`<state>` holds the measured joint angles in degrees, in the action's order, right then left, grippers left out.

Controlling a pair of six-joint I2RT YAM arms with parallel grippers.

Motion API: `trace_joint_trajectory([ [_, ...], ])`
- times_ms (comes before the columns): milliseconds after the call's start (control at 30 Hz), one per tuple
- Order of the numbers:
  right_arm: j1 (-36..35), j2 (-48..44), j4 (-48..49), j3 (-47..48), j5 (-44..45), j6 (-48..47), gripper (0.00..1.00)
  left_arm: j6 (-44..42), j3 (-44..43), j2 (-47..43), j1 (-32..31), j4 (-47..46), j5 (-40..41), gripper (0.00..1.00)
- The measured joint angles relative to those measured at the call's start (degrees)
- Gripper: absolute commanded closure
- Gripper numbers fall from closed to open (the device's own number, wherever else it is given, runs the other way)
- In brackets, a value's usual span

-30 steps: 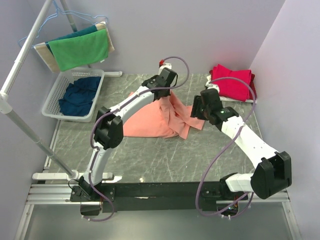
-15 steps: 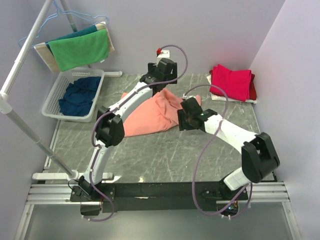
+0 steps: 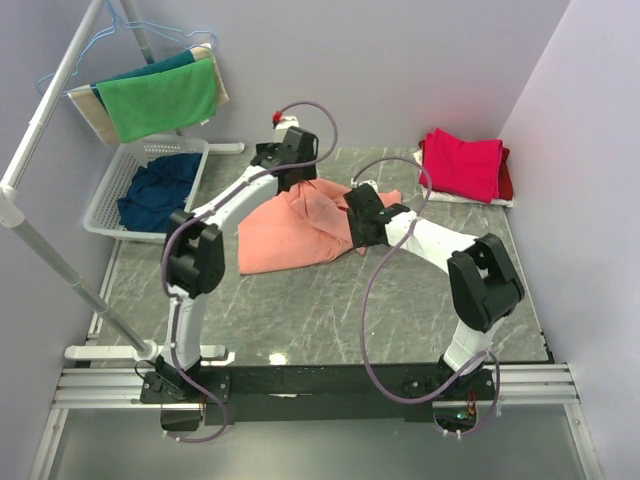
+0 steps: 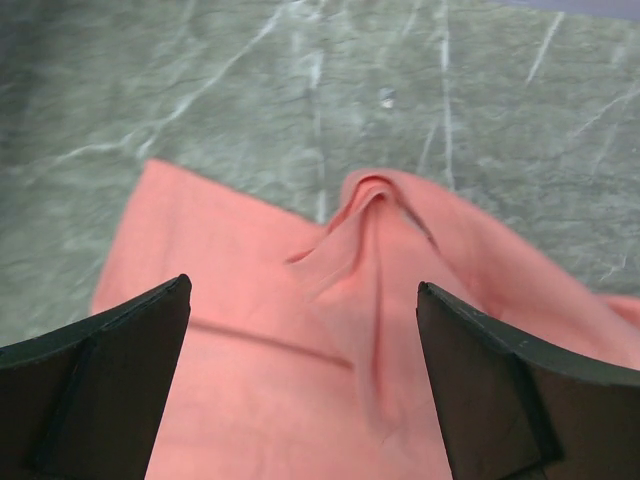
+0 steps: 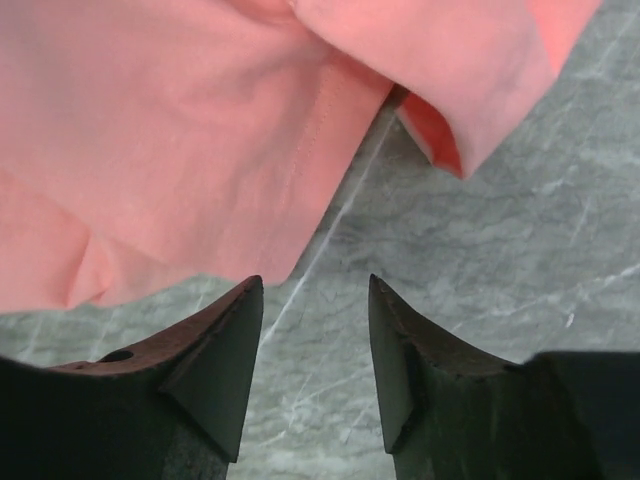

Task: Fold and stack the t-shirts
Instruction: Move the tshirt to the center of the board, then flatten the tshirt out

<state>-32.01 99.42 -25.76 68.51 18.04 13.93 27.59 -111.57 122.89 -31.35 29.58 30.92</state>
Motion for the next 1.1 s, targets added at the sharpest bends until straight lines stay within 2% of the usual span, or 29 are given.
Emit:
trace_joint_trajectory([
  [300,0.0,4.3,-0.5,0.9,-0.3,-0.6,0.50,3.3,10.2,-14.2,-0.2,4.4,-0.9,0.01],
  [433,0.0,4.3,-0.5,0.9,-0.5,-0.9,0.52,3.7,14.0,-17.1,0.1,5.1,-2.1,0.00],
  [1100,-4.6,7.9,-2.9,2.4,1.7,-1.5,0.52,3.6,16.6,-17.7,2.7,5.4,-6.8,0.01],
])
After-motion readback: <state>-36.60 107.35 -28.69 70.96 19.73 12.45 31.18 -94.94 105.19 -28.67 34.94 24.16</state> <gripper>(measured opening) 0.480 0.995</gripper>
